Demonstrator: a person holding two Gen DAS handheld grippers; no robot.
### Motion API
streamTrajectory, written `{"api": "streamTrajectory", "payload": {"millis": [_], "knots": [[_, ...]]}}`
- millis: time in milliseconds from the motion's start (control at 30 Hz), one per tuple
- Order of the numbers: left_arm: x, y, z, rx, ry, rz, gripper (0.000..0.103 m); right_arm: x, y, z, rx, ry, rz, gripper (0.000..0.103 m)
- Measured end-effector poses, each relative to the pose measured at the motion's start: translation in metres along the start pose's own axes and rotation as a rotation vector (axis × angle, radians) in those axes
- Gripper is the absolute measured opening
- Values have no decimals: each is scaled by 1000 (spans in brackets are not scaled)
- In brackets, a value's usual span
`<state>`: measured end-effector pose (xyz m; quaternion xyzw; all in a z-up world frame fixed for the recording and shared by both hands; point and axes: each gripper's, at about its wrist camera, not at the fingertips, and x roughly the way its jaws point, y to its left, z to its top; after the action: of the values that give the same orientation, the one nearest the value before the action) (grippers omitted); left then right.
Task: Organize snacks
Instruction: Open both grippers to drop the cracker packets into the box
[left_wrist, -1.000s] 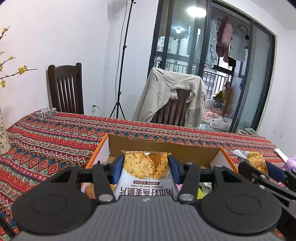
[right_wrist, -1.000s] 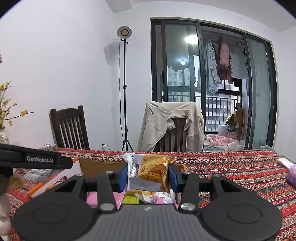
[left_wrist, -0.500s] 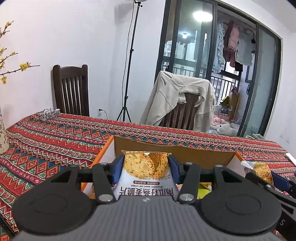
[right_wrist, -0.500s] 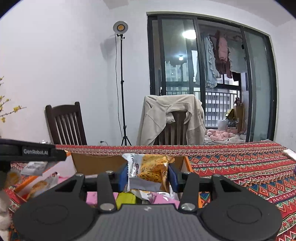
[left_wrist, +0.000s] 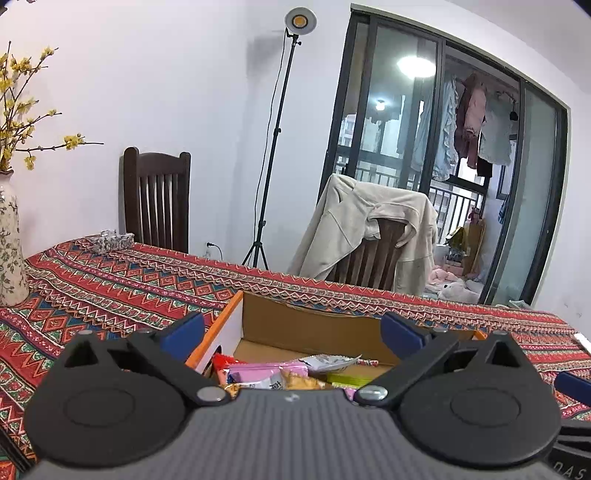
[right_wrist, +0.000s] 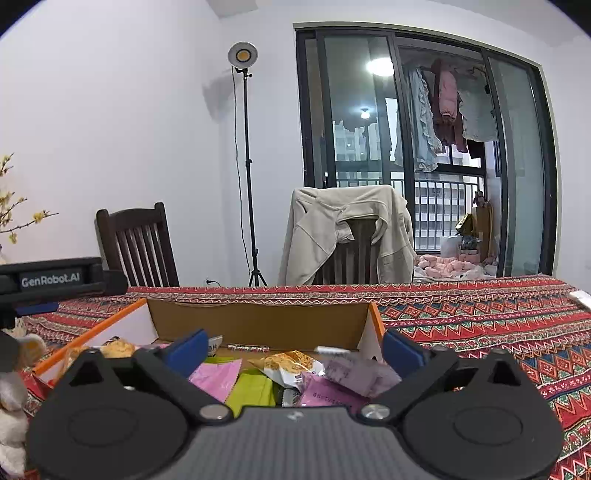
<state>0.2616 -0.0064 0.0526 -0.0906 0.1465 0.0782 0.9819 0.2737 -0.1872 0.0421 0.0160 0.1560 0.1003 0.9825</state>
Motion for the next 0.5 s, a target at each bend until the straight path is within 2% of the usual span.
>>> {"api": "streamTrajectory", "payload": {"millis": [267, 500], "knots": [[1, -2, 3, -1, 12, 1, 103, 2, 1, 0, 1, 16, -11, 103], [-23, -5, 21, -10, -21, -26, 103, -5, 2, 10, 1, 26, -16, 103]]}}
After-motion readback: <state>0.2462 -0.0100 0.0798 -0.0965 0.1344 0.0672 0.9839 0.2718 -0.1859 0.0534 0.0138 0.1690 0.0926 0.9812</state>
